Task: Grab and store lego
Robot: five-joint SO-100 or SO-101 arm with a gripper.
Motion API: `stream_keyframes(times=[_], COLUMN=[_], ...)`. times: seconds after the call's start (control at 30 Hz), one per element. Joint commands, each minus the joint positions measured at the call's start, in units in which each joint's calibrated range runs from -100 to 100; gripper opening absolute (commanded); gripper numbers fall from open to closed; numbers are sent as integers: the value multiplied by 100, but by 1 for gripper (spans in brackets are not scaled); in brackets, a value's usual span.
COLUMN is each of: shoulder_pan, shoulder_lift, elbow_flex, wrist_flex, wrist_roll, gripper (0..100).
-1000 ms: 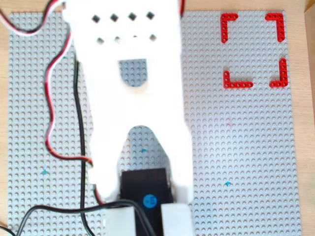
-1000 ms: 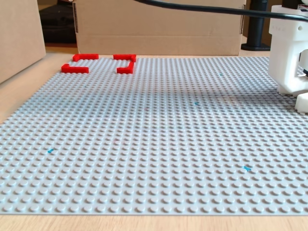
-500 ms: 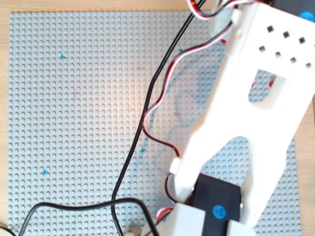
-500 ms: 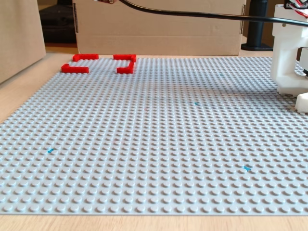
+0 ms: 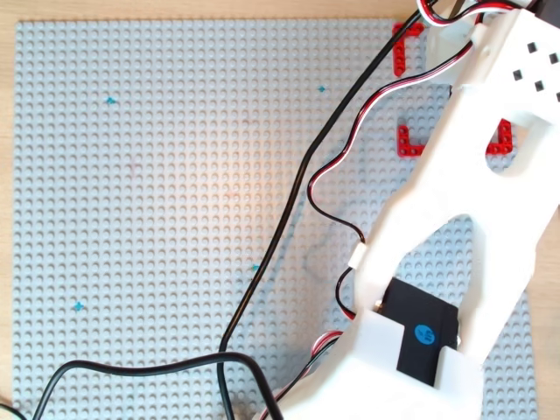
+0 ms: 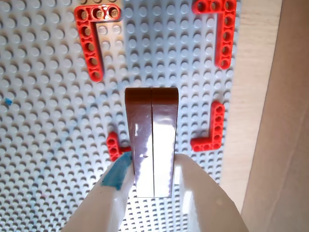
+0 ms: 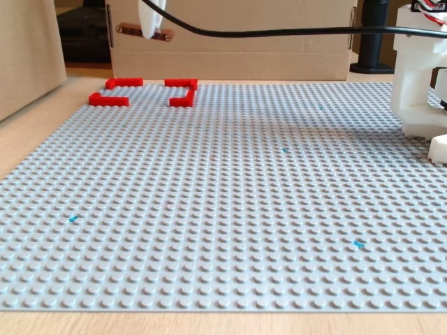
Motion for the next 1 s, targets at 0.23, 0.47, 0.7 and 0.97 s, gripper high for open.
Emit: stream_keyframes(times=[0.23,0.47,0.7,0.97], shoulder_pan=[122,137,107,129], shoulder_lift=[717,894,920,844], elbow_flex=[-91,-91,-91,-218], wrist_flex=[-636,-837,-785,-584], wrist_roll=[29,34,39,71], gripper=[2,2,17,19])
